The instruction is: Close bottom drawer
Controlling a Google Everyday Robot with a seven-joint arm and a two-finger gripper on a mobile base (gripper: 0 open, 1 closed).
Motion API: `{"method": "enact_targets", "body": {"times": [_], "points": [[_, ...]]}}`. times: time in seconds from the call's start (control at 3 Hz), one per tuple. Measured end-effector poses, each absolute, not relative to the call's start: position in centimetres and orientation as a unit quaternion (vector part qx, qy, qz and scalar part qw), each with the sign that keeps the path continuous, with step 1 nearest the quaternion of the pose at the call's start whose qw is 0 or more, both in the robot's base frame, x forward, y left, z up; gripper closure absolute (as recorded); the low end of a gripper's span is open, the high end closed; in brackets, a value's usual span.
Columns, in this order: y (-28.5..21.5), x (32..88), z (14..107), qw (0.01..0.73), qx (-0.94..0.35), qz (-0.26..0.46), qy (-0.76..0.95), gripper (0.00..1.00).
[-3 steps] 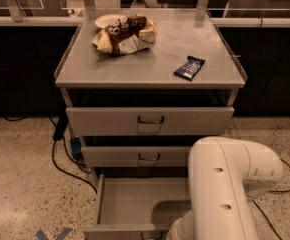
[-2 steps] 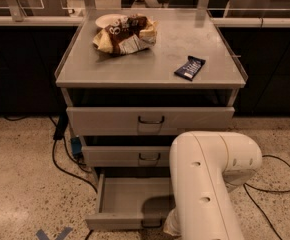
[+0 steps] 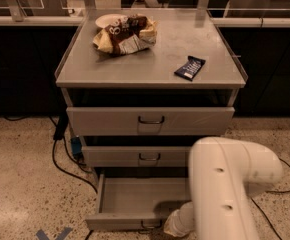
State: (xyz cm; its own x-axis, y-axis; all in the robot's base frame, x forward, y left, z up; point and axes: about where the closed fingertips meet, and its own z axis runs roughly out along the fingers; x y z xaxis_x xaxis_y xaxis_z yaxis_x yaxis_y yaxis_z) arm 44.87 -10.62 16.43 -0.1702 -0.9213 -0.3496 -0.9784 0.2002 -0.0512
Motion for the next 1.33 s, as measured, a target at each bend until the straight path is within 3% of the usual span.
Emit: {"method": "enact_targets", "body": {"times": [0.33,1.33], "points": [[-8.5,46.0,16.1,0.203,-0.662,0.121,0.712,1.00],[-9.4,47.0,14.8,0.218,-0.667,0.121,0.702,1.00]]}}
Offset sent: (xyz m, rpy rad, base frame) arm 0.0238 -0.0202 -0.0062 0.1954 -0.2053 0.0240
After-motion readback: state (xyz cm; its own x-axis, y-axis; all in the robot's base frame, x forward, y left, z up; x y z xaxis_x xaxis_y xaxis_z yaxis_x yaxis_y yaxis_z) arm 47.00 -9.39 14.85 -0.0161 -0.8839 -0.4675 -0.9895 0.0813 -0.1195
